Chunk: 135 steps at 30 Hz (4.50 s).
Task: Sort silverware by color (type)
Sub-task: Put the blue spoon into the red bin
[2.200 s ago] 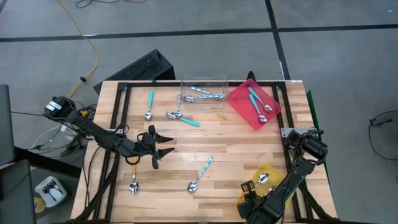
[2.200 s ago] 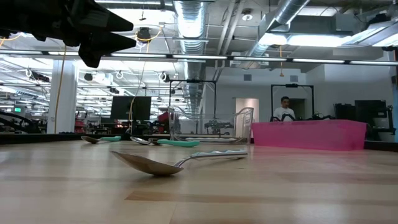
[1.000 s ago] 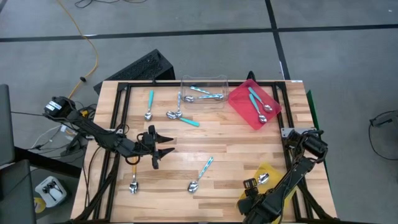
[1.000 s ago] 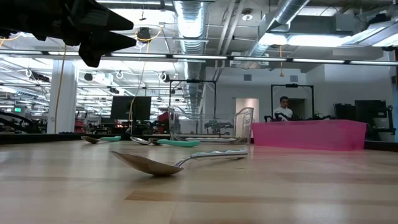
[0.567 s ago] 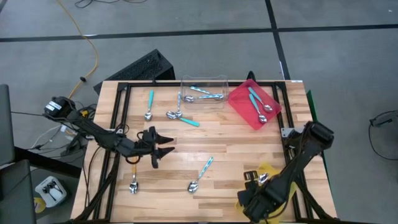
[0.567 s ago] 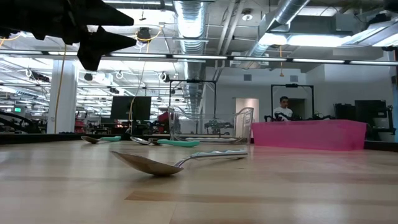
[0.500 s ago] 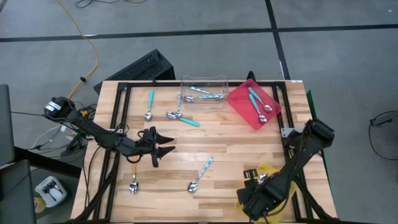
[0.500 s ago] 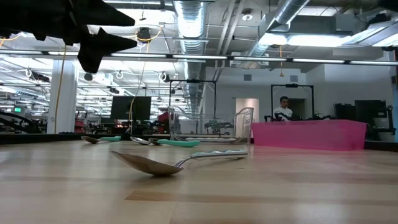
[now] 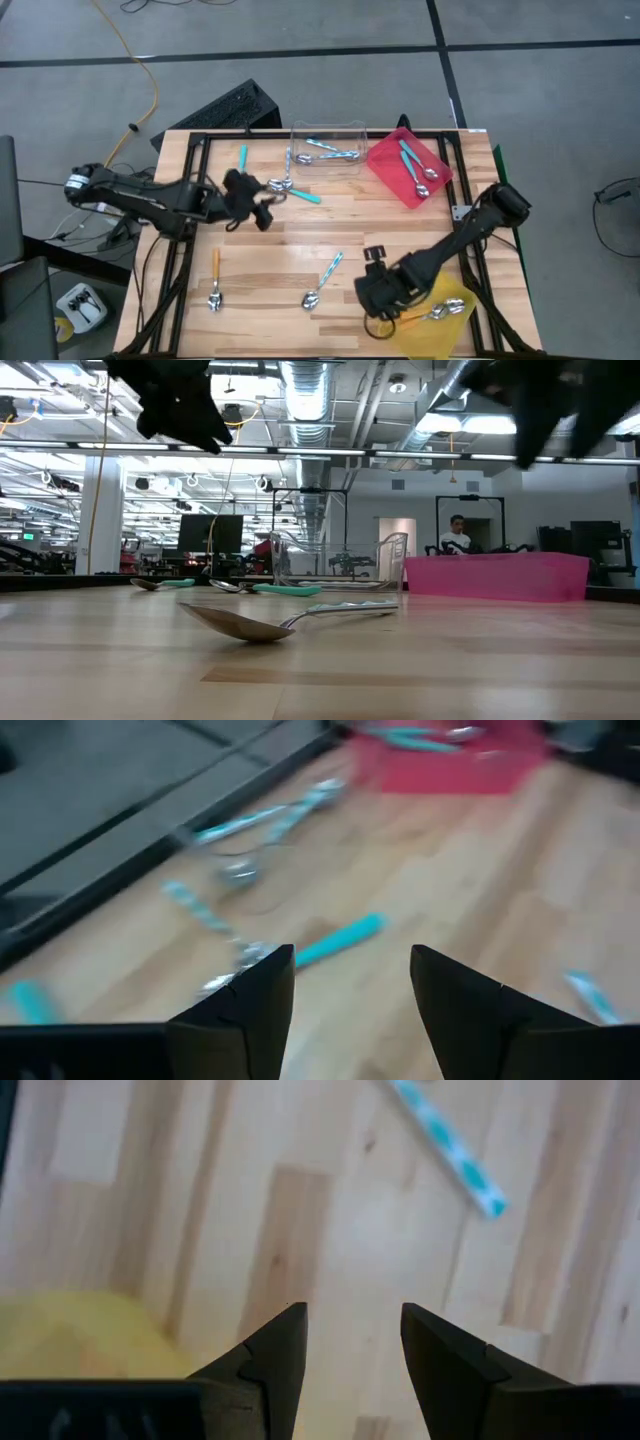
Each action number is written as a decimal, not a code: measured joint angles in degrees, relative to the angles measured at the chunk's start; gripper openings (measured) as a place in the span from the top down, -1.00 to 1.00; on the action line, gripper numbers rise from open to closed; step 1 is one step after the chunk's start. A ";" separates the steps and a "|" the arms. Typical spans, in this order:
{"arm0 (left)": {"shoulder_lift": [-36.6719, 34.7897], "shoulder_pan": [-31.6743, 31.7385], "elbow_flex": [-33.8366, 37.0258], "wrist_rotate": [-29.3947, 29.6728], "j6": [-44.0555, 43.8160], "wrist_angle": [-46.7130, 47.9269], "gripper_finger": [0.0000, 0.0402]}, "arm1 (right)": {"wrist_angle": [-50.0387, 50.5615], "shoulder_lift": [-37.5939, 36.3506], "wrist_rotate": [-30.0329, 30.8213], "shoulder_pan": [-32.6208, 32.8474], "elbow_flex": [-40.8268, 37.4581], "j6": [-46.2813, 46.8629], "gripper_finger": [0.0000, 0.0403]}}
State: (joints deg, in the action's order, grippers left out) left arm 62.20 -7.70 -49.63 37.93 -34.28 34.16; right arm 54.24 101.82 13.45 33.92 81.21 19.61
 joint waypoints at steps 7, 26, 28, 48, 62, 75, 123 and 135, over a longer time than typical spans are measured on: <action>0.01 12.49 -0.03 -3.03 1.37 8.25 0.08 | -1.72 0.57 0.04 -2.96 0.02 -0.34 0.08; -0.18 50.25 17.04 -20.54 14.29 -16.79 0.08 | -4.37 0.55 0.06 -1.69 0.00 0.46 0.08; -0.18 52.41 17.83 -20.68 14.36 -18.80 0.08 | -4.68 0.55 0.07 -1.69 0.00 0.46 0.08; 1.00 55.44 24.43 -21.68 10.99 -25.93 0.08 | -5.96 0.55 1.68 -1.87 0.00 0.36 0.08; 17.22 52.52 24.55 -15.19 8.78 -29.83 0.08 | -6.77 0.55 1.68 -2.19 0.00 -0.06 0.08; 21.15 49.49 24.07 -13.75 7.61 -31.13 0.61 | -6.77 0.55 1.97 -2.19 -0.02 0.25 0.08; -36.18 16.92 40.37 -15.40 11.83 -50.72 0.89 | -28.25 0.66 10.80 -0.34 -7.52 -6.83 0.08; -36.62 1.32 41.51 -19.67 21.05 -62.47 0.89 | -44.06 0.66 13.84 -7.11 -7.52 -28.34 0.08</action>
State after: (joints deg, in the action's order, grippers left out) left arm 25.58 -6.38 -8.12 18.26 -13.23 -28.31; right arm 10.17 102.48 27.29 26.80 73.69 -8.73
